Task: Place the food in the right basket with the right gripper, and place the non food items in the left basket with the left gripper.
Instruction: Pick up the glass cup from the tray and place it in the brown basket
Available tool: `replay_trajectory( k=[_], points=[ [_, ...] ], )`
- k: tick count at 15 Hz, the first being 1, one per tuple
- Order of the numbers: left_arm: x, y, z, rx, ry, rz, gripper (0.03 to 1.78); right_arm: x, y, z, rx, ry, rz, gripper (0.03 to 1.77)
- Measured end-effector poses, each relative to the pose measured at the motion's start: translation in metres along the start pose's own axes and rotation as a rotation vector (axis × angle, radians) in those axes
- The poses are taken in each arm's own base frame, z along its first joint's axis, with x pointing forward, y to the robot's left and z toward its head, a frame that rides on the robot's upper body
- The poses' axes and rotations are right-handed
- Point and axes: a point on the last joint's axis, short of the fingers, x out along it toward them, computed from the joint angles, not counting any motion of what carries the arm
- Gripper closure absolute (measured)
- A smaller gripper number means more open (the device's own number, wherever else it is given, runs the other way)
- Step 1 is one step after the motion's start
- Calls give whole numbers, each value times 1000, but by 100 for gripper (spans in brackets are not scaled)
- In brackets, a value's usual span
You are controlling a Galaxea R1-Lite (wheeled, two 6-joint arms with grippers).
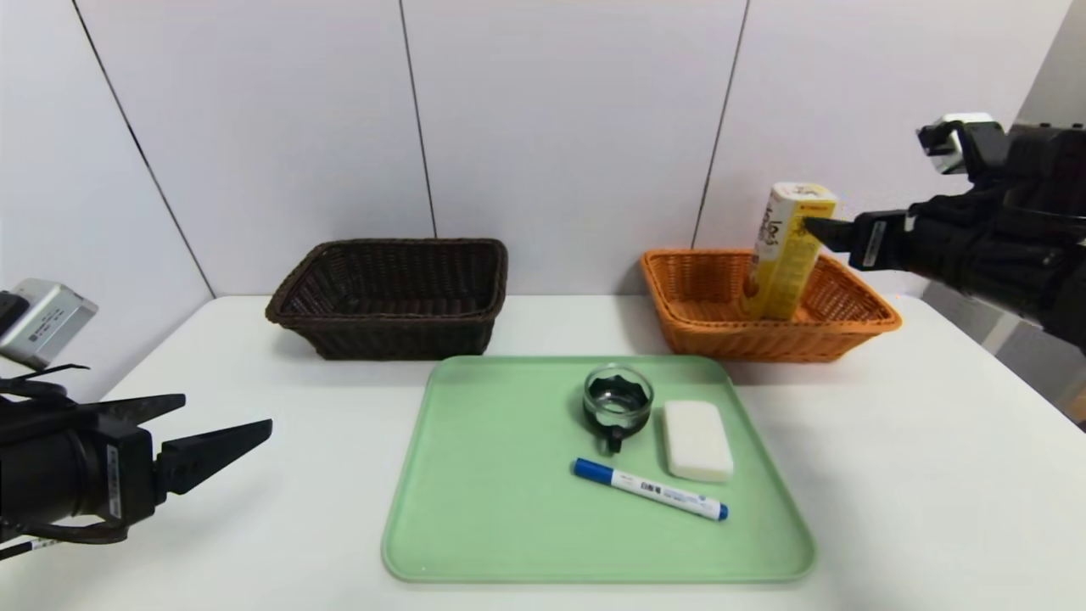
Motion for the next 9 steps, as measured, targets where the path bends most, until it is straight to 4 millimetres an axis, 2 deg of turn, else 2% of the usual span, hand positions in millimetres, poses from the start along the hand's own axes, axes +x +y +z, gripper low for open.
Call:
replay_trajectory(
  k=[3,9],
  points=[
    [-1,0,0,-18,-5,2,12,-36,-9,7,25,59,-10,13],
    [2,0,5,-7,-37,-15,12,-121,-10,-3,69,226,25,11]
  ],
)
